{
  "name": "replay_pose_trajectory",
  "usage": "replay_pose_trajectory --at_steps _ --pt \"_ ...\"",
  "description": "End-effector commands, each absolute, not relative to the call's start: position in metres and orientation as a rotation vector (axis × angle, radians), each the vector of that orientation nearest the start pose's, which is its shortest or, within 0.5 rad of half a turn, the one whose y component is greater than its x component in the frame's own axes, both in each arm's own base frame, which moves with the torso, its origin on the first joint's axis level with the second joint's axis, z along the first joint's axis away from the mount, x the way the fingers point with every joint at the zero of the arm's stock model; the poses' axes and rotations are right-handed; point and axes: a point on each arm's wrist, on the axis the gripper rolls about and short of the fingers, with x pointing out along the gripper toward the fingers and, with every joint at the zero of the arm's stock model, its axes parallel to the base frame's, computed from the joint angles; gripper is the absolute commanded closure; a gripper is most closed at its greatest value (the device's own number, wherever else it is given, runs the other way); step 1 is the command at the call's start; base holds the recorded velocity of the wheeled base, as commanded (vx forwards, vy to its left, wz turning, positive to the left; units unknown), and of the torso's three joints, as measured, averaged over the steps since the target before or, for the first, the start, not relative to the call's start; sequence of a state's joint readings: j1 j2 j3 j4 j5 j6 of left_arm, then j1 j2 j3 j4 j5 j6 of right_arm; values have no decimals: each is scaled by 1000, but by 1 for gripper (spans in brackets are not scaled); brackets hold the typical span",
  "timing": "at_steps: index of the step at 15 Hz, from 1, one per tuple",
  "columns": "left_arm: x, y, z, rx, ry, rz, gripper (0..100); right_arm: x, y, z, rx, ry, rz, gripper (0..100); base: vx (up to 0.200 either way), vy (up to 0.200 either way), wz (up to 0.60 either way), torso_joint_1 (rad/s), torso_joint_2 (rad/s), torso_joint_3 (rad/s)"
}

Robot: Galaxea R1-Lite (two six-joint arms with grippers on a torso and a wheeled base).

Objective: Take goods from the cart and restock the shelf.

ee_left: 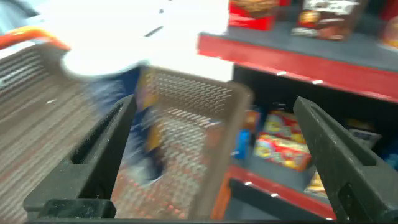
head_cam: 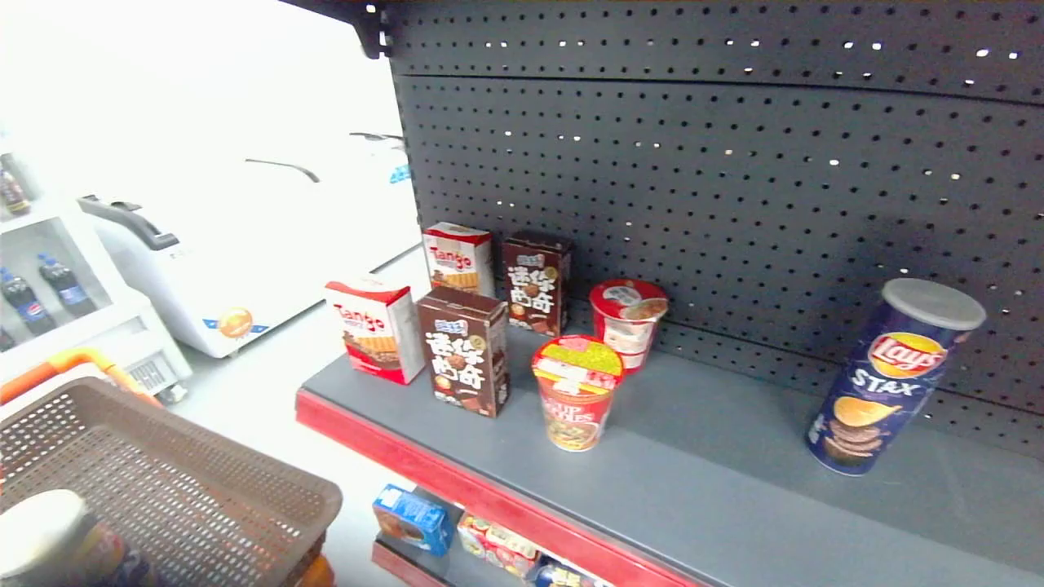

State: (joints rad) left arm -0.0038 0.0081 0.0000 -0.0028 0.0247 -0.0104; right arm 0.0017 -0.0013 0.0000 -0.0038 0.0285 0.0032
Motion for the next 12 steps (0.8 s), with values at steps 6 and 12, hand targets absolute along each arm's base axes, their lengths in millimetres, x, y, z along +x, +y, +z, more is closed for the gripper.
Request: replay_pose_trajectory --at_steps 6,12 --pt "-22 1 76 -11 6 22 0 -23 1 76 6 -5 29 0 0 0 600 3 3 3" --pt "-22 1 76 -5 6 18 0 -23 1 76 6 -5 29 0 0 0 0 0 0 0"
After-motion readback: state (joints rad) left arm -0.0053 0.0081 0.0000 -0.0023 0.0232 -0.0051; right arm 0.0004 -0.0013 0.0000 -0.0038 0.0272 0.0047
